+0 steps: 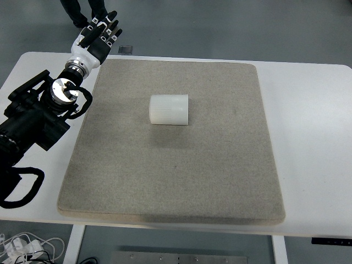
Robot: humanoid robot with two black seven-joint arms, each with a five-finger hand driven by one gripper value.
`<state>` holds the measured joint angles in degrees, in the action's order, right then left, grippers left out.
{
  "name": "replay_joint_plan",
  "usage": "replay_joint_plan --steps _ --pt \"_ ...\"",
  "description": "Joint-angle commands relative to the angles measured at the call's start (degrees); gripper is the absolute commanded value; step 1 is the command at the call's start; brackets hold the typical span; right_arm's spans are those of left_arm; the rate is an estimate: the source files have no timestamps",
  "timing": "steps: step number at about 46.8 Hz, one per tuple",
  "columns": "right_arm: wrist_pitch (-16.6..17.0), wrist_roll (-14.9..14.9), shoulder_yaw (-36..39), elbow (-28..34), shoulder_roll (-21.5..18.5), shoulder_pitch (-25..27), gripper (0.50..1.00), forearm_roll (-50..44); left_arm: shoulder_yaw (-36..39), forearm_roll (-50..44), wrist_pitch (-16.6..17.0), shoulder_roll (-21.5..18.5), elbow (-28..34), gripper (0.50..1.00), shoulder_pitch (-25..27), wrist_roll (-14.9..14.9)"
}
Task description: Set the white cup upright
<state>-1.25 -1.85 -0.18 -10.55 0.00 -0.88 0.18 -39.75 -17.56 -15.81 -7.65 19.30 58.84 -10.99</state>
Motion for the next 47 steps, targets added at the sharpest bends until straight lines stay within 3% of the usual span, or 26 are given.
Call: replay_joint_plan --steps 1,26,39,47 --pt "-0.1 0.0 0.0 0.0 0.0 0.0 0.952 0.0 -0.1 0.0 0.0 0.0 -0.1 0.996 0.0 0.0" --pt "-0.1 0.0 0.0 0.0 0.0 0.0 0.952 0.0 -0.2 -0.7 -0.1 -0.7 -0.8 0.996 0.6 0.1" --pt "-0.1 0.0 0.0 0.0 0.0 0.0 0.952 0.0 0.8 0.3 -1.9 -0.7 0.9 0.994 1.5 0.0" --pt "0.0 0.0 0.0 0.0 0.0 0.0 0.952 0.0 1.0 8.6 -1.4 -0.7 1.1 0.994 3.3 0.1"
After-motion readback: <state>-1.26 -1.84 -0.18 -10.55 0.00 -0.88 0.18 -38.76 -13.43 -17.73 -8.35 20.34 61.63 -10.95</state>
